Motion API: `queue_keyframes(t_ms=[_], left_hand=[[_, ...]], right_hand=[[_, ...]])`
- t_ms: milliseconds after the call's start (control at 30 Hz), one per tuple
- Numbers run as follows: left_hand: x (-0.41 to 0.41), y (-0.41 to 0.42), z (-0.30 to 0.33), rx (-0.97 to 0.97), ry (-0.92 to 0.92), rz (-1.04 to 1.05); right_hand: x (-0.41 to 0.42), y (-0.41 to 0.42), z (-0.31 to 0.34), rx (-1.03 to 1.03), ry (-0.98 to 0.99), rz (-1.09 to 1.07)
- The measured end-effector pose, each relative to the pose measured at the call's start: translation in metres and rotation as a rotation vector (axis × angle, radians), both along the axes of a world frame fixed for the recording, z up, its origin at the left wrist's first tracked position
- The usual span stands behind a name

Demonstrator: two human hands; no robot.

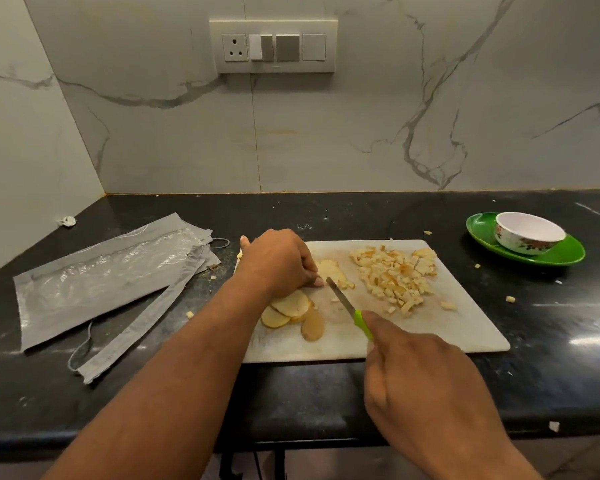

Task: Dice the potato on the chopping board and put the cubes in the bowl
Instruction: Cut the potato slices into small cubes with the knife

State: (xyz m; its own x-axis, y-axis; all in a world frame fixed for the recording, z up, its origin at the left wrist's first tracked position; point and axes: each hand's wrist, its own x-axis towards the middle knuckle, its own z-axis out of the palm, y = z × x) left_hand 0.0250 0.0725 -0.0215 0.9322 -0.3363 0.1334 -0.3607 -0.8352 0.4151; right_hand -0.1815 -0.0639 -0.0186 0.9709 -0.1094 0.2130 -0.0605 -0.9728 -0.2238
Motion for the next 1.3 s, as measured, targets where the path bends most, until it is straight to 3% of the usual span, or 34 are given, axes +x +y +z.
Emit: queue_keyframes(t_ms=[367,533,767,900,1167,1300], left_hand=[[0.0,0.005,0.001,-0.022,0.04,-0.036],[0.002,0.009,0.001,-0.234,0.074,-0.053],[0.004,0.016,0.0,-0.462,-0.069,0.025],[0.006,0.017,-0.002,-0.516,-0.067,0.053],[0.006,0.019,-0.002,-0.542,-0.004,0.08],[0.006,0.021,0.0,-0.573,-0.001,0.094]], right_hand=[[0.026,-0.004,-0.021,0.103,-0.172,-0.055],[0.025,-0.002,-0.025,0.08,-0.141,-0.049],[0.029,0.007,-0.026,0.032,-0.088,0.042],[0.034,0.015,-0.029,-0.025,-0.041,0.076],[0.022,0.002,-0.028,-0.016,-0.014,-0.111],[0.023,0.015,-0.024,0.005,-0.045,-0.071]])
